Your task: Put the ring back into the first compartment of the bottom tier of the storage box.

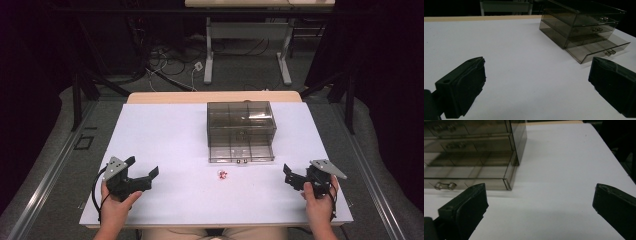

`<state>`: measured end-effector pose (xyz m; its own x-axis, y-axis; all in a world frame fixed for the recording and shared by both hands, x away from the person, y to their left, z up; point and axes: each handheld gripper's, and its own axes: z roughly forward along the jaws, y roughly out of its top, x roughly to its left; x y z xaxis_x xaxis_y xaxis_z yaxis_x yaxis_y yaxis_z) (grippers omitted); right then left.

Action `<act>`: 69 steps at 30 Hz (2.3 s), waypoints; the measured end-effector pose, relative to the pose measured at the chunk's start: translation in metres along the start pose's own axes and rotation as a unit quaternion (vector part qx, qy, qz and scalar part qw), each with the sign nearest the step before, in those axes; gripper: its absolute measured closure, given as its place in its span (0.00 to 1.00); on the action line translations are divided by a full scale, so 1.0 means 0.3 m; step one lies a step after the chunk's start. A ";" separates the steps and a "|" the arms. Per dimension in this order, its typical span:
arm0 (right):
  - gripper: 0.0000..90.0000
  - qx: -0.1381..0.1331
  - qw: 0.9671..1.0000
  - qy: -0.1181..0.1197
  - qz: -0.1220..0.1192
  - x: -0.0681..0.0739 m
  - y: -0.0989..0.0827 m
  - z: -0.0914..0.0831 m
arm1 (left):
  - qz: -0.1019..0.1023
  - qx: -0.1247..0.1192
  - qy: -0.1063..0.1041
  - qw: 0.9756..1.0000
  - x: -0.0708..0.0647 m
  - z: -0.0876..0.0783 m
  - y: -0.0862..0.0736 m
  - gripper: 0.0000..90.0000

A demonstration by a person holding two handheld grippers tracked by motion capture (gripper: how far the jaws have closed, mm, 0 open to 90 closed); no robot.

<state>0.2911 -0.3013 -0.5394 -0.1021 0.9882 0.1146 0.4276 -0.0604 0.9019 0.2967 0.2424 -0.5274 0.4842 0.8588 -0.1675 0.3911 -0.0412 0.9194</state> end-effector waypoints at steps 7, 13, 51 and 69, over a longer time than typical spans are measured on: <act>0.00 -0.004 1.000 0.017 -0.001 0.006 0.001 -0.026 | -0.003 0.004 -0.006 1.000 -0.022 0.008 -0.001 0.01; 0.00 -0.005 1.000 0.023 -0.005 0.015 0.005 -0.029 | -0.014 0.005 -0.020 1.000 -0.033 0.011 0.001 0.01; 0.00 0.006 0.999 0.035 0.000 0.025 -0.009 -0.029 | -0.017 0.018 -0.060 0.998 -0.150 0.161 0.139 0.04; 0.00 0.018 0.999 0.038 0.010 0.021 -0.012 -0.027 | 0.034 0.029 -0.079 0.996 -0.255 0.253 0.230 0.09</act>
<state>0.2818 -0.2960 -0.5384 -0.1607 0.9732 0.1643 0.4617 -0.0730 0.8840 0.3461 0.1351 -0.4783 0.6271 0.7615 -0.1639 0.3954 -0.1300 0.9092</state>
